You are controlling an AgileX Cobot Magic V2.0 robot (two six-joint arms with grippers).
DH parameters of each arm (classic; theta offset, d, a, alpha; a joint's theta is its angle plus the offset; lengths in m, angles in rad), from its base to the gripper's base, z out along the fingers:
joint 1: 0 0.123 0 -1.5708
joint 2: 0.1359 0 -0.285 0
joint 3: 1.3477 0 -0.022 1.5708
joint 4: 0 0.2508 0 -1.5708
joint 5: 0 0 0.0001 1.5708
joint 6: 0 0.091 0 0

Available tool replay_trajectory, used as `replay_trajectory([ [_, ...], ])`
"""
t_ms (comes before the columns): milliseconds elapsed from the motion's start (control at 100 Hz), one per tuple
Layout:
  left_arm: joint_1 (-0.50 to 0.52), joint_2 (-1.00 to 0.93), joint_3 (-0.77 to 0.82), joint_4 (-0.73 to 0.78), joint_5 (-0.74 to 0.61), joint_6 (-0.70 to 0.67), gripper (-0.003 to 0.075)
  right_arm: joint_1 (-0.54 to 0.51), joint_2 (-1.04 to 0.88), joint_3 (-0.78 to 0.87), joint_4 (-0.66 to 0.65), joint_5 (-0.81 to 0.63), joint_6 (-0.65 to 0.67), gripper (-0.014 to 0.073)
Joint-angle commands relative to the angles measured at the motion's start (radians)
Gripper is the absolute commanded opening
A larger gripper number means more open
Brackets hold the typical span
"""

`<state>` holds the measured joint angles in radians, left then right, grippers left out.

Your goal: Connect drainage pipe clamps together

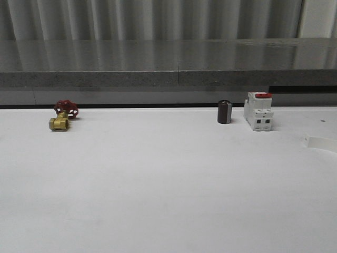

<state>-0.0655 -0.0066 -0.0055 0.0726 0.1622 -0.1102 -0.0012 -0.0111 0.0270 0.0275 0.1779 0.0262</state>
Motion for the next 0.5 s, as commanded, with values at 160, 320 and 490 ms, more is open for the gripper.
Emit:
replay_trajectory([
  [160,0.003,-0.030,0.035,0.000,-0.083,-0.009,-0.0020,0.000,-0.018,-0.015,0.001,-0.079,-0.007,-0.0067],
  [320,0.003,-0.030,0.027,-0.017,-0.081,-0.009,-0.0020,0.000,-0.018,-0.015,0.001,-0.079,-0.007,-0.0067],
  [490,0.003,0.011,-0.049,-0.057,-0.043,-0.009,-0.0020,0.000,-0.018,-0.015,0.001,-0.079,-0.007,-0.0067],
])
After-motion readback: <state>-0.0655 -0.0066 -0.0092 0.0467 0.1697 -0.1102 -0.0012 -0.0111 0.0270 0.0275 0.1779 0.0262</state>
